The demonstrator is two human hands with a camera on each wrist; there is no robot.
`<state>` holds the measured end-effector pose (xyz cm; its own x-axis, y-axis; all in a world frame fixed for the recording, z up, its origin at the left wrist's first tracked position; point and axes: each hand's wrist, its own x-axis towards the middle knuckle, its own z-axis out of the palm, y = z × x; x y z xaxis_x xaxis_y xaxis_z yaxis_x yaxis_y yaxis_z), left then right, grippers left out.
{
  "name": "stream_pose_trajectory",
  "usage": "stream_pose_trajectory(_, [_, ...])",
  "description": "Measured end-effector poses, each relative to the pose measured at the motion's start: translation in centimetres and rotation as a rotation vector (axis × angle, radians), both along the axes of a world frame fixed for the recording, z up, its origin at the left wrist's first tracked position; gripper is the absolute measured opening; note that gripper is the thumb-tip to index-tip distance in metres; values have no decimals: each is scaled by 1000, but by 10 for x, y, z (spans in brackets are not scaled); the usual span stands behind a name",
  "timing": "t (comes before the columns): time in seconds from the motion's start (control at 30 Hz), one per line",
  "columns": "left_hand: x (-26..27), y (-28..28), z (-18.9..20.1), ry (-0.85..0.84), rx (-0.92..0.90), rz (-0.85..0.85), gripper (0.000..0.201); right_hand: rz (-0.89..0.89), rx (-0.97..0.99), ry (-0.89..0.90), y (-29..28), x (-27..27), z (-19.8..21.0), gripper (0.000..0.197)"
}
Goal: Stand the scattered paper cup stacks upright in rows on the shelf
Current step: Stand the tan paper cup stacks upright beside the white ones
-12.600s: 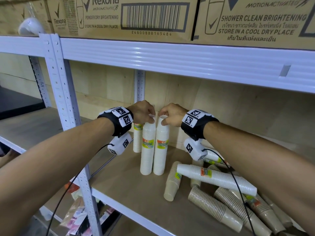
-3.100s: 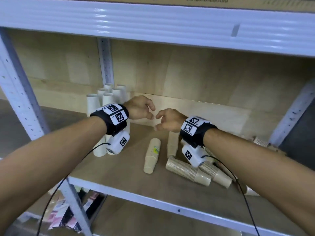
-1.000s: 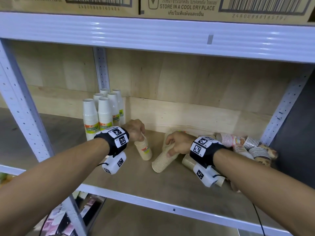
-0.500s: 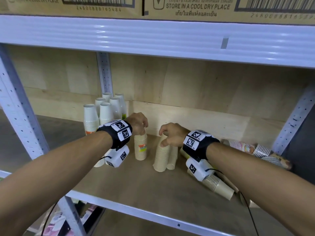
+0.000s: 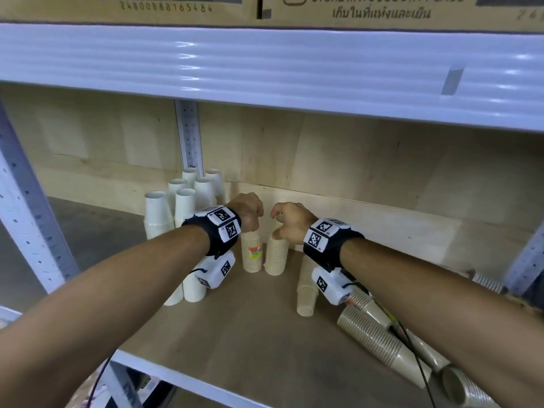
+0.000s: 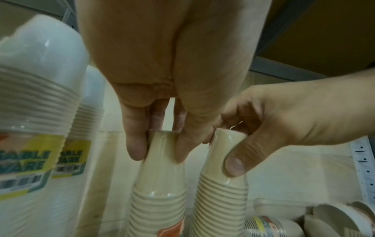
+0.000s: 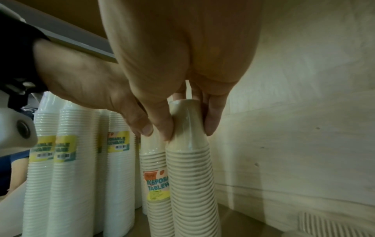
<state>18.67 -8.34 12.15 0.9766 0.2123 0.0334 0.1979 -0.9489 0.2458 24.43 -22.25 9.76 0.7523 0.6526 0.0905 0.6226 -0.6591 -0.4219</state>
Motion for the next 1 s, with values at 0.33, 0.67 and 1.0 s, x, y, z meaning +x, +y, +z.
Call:
stream_pose_trajectory(0.33, [23, 14, -25, -5, 12, 10, 36, 4, -51, 12, 19, 23, -17, 54])
stream_pose_trajectory(0.67, [37, 22, -42, -14, -75, 81, 45, -12, -30, 25, 26, 29, -21, 50])
stream_pose_trajectory(1.0, [46, 25, -47, -40, -42, 109, 30, -109, -89, -15, 29, 28, -13, 41])
